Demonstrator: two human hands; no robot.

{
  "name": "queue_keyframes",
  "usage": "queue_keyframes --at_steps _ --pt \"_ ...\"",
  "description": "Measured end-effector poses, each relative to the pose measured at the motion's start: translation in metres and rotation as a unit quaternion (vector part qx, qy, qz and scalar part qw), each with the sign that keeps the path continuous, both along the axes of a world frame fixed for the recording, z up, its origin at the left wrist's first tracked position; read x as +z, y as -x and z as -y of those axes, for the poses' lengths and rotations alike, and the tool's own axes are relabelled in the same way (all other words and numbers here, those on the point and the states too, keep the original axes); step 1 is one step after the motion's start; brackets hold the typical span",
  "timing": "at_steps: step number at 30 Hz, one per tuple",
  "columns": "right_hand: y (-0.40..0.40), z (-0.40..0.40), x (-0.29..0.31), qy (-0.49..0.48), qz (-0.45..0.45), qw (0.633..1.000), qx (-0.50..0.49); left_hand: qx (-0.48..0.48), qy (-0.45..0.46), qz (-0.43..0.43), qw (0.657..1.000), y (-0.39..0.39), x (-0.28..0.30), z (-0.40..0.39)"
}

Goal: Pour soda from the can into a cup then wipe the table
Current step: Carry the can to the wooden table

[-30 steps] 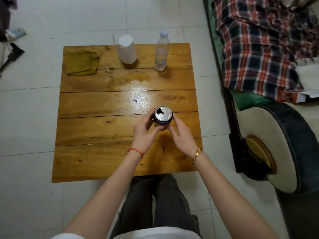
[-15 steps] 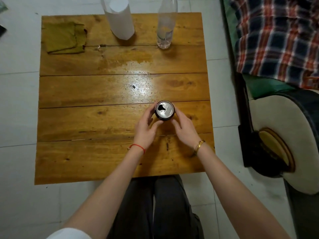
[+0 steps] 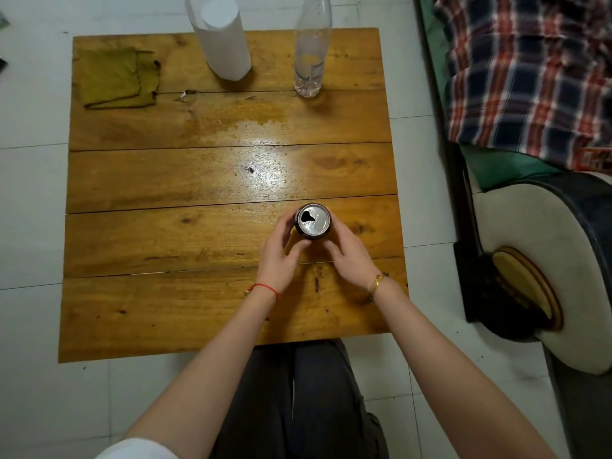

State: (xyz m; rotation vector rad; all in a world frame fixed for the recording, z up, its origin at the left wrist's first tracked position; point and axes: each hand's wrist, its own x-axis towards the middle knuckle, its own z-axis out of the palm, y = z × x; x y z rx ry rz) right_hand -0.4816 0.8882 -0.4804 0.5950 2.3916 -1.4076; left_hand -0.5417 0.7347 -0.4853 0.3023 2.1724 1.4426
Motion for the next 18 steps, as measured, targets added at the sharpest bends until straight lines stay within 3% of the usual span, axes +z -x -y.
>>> queue_keyframes --at_steps 10,18 --pt "-0.020 0.002 0.017 -0.135 0.050 0.990 0.007 -0.083 0.166 -0.079 0.979 -0.009 0.018 0.022" --pt "-0.059 0.015 0.089 -0.186 0.038 0.980 0.061 -0.110 0.254 -0.132 0.952 -0.036 0.096 0.071"
